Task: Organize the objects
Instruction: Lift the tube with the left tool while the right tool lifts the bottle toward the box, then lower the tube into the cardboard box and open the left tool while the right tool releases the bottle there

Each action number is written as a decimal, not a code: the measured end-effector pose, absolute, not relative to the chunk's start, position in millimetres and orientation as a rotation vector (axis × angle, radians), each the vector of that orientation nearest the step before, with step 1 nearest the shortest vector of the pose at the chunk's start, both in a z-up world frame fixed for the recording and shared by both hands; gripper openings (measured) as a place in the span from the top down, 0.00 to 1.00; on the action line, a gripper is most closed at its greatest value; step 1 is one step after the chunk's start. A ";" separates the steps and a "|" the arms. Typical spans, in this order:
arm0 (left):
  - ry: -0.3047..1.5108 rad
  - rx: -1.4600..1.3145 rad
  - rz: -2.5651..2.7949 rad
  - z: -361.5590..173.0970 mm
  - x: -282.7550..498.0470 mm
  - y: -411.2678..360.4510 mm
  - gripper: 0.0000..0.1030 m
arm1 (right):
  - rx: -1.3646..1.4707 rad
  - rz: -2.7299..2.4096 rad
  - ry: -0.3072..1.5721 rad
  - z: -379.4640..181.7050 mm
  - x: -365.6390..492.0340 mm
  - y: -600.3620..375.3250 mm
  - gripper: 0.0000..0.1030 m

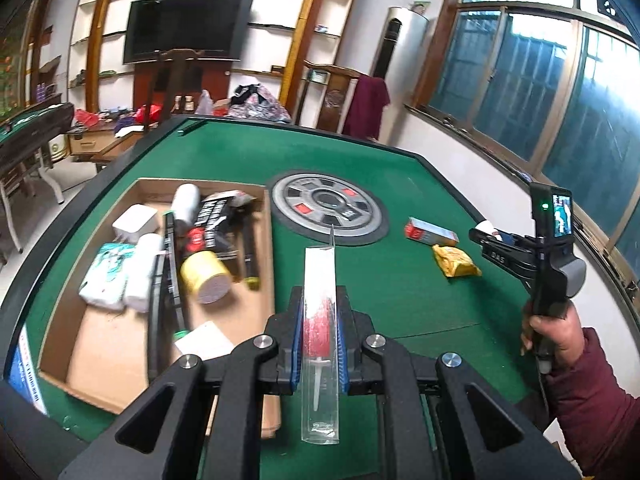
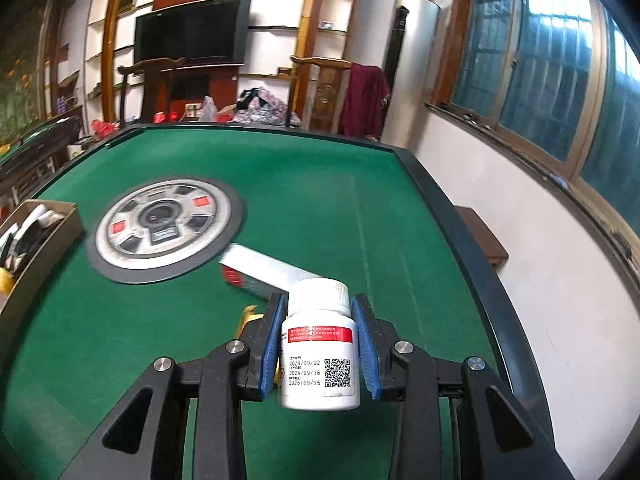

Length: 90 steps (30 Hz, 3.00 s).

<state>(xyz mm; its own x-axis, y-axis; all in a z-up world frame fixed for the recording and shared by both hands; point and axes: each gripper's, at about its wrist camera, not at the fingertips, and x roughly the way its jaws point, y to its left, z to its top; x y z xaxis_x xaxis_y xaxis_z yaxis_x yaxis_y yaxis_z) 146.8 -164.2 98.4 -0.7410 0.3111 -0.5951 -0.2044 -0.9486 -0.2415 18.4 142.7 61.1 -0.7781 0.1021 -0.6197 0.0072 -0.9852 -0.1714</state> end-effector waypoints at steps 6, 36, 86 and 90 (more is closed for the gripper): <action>-0.294 -0.964 2.712 92.4 151.9 -189.8 0.87 | -1.035 2.961 -0.309 67.4 29.8 107.6 0.64; -0.470 -1.000 2.827 72.1 180.1 -275.4 0.87 | -1.229 3.285 -0.234 90.5 74.2 -0.1 0.64; -0.377 -1.237 2.834 26.9 106.4 -328.8 0.84 | -1.902 3.352 -0.501 20.1 79.2 -202.2 0.63; -0.402 -1.211 2.827 29.5 109.0 -328.8 0.63 | -1.947 3.353 -0.522 20.2 75.0 -205.9 0.60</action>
<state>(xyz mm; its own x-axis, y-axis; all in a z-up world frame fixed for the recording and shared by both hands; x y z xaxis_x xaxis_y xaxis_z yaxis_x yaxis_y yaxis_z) 109.0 -328.8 29.5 -0.6944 0.1376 -0.7063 0.0646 -0.9657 -0.2516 75.0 -205.9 20.2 -0.2922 -0.4831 -0.8254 0.7110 -0.6869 0.1504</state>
